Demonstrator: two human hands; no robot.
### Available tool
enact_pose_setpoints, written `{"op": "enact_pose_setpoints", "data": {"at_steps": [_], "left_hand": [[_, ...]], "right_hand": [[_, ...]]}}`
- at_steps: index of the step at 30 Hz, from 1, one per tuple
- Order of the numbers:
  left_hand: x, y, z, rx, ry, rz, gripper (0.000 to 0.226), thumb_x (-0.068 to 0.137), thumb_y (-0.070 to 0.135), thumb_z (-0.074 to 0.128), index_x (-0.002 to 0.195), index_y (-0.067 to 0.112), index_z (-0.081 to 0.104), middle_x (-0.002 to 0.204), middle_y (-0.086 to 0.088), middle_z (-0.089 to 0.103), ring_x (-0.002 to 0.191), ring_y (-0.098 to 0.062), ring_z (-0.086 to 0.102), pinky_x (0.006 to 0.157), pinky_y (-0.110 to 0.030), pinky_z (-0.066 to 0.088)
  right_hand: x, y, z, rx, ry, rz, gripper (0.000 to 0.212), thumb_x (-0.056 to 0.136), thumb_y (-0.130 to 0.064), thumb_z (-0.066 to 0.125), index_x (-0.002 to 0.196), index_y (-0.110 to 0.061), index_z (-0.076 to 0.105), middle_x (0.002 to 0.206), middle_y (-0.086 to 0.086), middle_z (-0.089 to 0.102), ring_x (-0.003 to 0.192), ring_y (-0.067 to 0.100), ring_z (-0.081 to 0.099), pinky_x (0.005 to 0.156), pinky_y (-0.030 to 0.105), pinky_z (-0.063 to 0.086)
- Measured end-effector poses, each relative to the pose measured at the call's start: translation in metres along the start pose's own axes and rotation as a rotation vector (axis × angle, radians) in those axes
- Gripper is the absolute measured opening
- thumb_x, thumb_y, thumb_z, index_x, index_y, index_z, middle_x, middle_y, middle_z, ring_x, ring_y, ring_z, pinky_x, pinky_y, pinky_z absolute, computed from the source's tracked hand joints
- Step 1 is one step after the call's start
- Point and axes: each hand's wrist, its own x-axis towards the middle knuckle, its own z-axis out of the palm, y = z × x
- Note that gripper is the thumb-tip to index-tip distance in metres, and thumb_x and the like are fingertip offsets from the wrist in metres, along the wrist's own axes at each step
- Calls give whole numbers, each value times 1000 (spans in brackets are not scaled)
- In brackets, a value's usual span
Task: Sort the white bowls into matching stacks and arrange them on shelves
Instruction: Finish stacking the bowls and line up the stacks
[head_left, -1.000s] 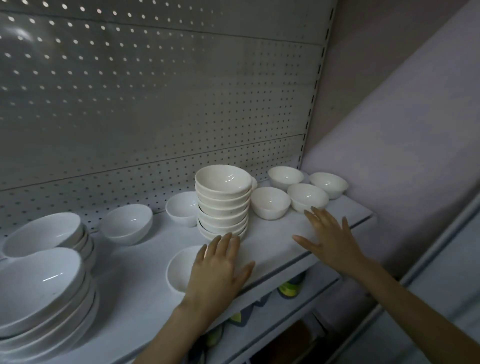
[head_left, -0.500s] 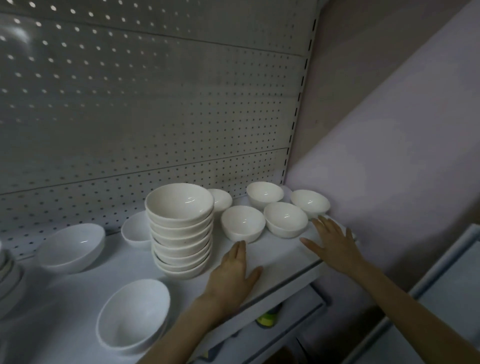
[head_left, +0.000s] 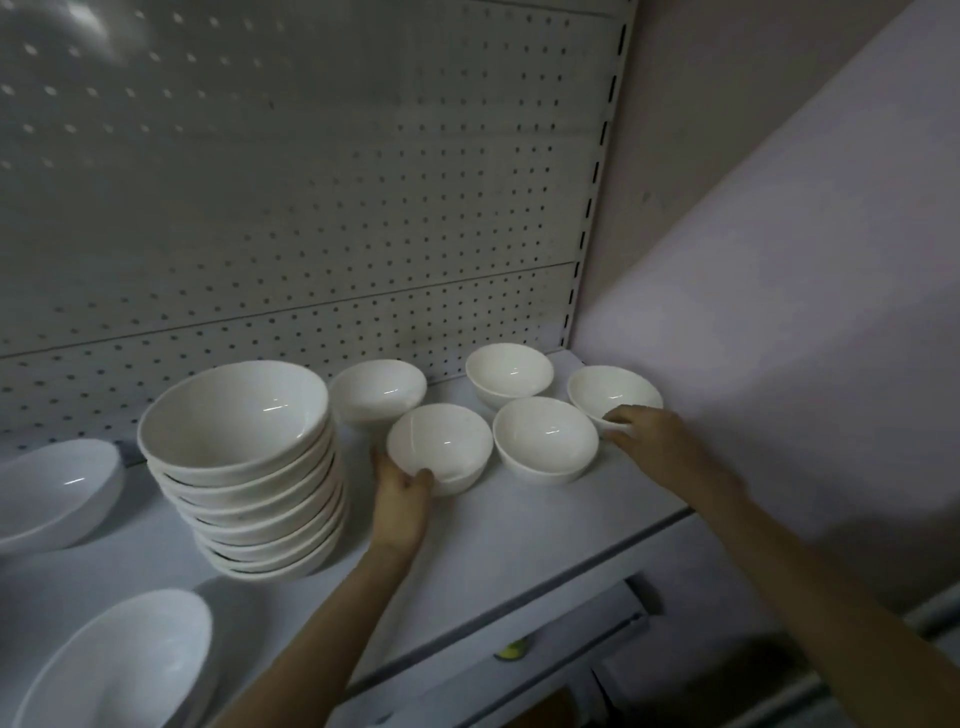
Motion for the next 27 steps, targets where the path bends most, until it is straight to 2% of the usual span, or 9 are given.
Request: {"op": "enact_pose_setpoints", "data": {"at_steps": [5, 10, 13, 16, 19, 21, 24, 26, 27], "left_hand": [[8, 6, 5, -242, 57, -175, 50, 89, -8, 41, 136, 12, 38, 122, -8, 50, 107, -26, 49, 91, -42, 47], [8, 3, 3, -310, 83, -197, 53, 87, -8, 41, 135, 14, 42, 127, -12, 53, 110, -31, 51, 89, -44, 47], [4, 2, 0, -320, 60, -183, 54, 87, -8, 42, 136, 14, 43, 126, -12, 53, 111, -32, 51, 84, -42, 48], [-1, 2, -4, -283, 20, -150, 53, 87, -8, 43, 137, 12, 41, 126, -12, 53, 113, -32, 51, 82, -41, 50], [-8, 4, -5, -186, -40, -95, 54, 87, -2, 51, 137, 11, 37, 124, -8, 51, 108, -26, 51, 81, -38, 50], [-14, 7, -8, -116, -74, -67, 68, 75, 14, 60, 138, 12, 35, 128, -9, 50, 113, -27, 50, 88, -45, 48], [-23, 14, -11, -33, -98, -53, 77, 67, 23, 61, 138, 10, 33, 133, -11, 47, 119, -30, 47, 98, -46, 43], [-32, 20, -11, 69, -72, 12, 67, 80, 12, 66, 137, 6, 30, 136, -13, 41, 122, -28, 43, 100, -42, 39], [-38, 24, -11, 141, -57, 87, 66, 83, 6, 65, 138, 5, 27, 139, -14, 36, 126, -28, 39, 104, -42, 36]], "right_hand": [[4, 13, 8, 21, 37, -30, 8, 84, -9, 63, 78, -8, 68, 73, 11, 65, 70, 31, 57, 61, 37, 45], [8, 17, 3, 68, 98, -77, 6, 82, 3, 62, 76, 3, 60, 74, 14, 63, 71, 29, 56, 63, 34, 39], [9, 16, -4, 216, 173, -56, 18, 79, -10, 66, 91, 4, 67, 87, 16, 68, 81, 21, 58, 67, 25, 34], [3, 7, -17, 346, 210, -4, 36, 71, -25, 56, 93, 1, 66, 82, 6, 62, 80, 17, 54, 64, 19, 32], [-3, -2, -34, 399, 251, -37, 30, 72, -26, 54, 86, -1, 63, 73, 7, 56, 70, 19, 49, 56, 11, 34], [-6, -7, -44, 426, 270, -63, 21, 76, -25, 57, 82, -6, 62, 71, 7, 56, 66, 16, 47, 55, 10, 34], [-9, -11, -53, 550, 251, -74, 5, 81, -24, 66, 79, -21, 63, 77, 6, 61, 72, 16, 53, 69, 30, 47], [-17, -16, -61, 692, 207, -57, 21, 73, -43, 71, 81, -24, 66, 81, 7, 63, 80, 25, 57, 75, 52, 50], [-19, -17, -63, 747, 191, -71, 29, 69, -49, 72, 83, -25, 67, 83, 9, 63, 81, 27, 57, 76, 55, 49]]}}
